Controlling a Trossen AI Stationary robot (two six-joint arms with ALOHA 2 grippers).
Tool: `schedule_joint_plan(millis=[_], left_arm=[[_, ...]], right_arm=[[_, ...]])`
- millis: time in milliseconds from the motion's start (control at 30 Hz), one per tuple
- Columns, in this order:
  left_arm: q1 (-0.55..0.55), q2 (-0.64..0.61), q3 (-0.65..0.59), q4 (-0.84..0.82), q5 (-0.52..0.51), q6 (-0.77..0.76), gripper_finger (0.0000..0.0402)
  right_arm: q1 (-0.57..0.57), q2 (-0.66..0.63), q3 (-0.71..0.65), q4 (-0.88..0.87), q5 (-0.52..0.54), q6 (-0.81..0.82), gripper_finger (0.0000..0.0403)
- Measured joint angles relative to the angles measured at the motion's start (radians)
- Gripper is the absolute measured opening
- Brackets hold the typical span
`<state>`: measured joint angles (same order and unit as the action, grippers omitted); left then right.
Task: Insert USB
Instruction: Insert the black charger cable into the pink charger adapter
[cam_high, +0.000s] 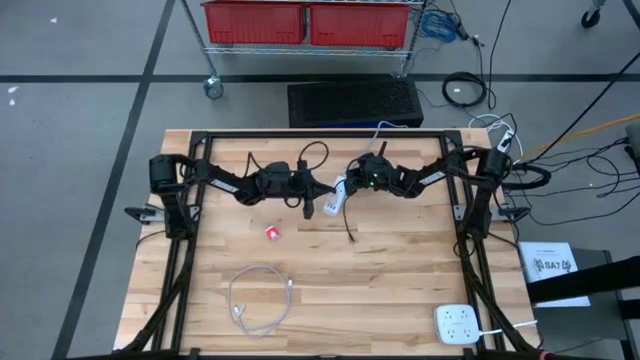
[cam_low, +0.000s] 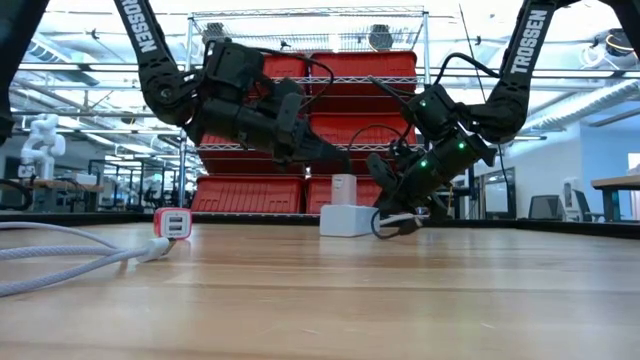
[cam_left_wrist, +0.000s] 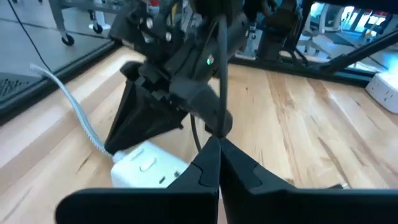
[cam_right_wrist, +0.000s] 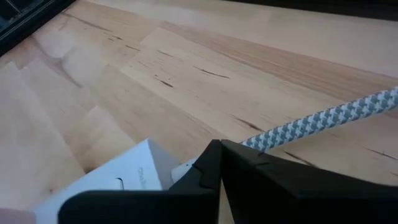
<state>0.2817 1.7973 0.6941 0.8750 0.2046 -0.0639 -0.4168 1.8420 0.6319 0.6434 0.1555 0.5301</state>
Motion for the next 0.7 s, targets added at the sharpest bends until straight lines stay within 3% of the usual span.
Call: schedule_joint_plan(millis=[233,467,700], left_arm=[[0.000,0.020,0.000,-0.007,-0.003,-0.009,0.0009],[0.019,-0.018,0.000,0.046,0.063,-0.009,0.0065],[0.023,-0.018,0.023,-0.009,0.085,0.013,0.0101]], right_arm=[[0.000,0.000,0.000,-0.001,0.002,0.000,0.0000],[0.000,0.000,0.000,-0.003,-0.002,-0.003,0.0000],[0.000,0.000,0.000,-0.003,-0.003,-0.003,0.0000]])
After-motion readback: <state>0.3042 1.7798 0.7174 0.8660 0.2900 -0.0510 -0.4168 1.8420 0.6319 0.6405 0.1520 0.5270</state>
